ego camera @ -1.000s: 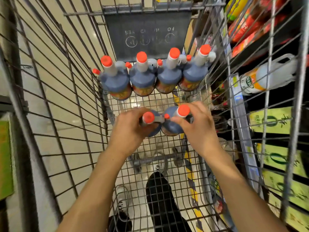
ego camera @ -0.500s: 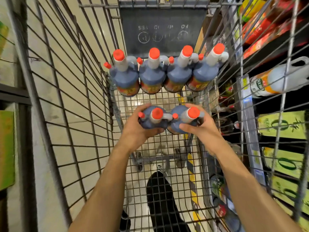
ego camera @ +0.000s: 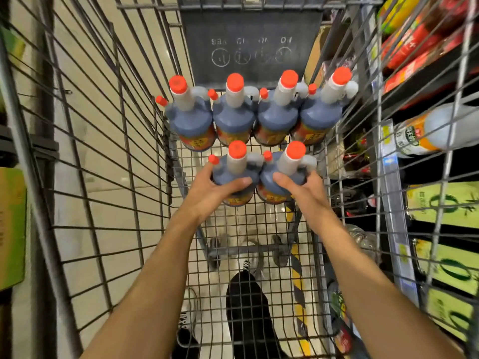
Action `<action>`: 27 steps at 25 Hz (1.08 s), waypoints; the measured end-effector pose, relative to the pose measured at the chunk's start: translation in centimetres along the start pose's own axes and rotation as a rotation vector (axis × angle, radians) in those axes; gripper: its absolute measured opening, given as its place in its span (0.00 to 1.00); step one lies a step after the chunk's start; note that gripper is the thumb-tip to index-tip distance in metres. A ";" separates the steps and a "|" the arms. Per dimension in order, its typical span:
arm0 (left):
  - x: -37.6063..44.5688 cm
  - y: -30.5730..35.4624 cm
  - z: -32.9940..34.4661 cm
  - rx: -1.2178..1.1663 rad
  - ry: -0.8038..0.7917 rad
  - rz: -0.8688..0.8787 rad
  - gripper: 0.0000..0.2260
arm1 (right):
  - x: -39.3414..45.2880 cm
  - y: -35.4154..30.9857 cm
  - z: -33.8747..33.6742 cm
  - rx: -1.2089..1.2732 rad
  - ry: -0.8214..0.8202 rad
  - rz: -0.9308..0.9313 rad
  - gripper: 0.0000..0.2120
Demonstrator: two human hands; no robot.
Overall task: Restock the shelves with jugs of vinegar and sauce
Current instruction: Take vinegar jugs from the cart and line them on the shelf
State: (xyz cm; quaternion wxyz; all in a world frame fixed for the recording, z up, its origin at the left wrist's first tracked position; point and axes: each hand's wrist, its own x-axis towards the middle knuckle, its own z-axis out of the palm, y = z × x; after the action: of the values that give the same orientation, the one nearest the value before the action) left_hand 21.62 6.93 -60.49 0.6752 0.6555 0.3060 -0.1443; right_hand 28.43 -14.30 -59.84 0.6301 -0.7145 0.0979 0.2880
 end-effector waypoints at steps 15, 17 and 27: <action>-3.2 2.0 0.7 -0.191 -0.051 -0.157 0.30 | -3.8 -1.7 1.0 0.221 -0.034 0.019 0.15; -5.1 3.9 0.4 -0.198 -0.064 -0.123 0.28 | -5.9 -3.5 1.1 0.237 0.002 0.016 0.15; -21.2 17.7 -2.0 -0.080 -0.238 0.222 0.10 | -23.1 -16.9 2.3 0.351 0.171 -0.195 0.05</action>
State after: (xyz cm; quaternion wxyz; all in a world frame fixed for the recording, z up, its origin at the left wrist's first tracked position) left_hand 15.36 6.29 -33.56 0.7439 0.6363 0.1549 -0.1331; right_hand 17.42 -14.12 -33.29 0.7592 -0.6216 0.1301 0.1425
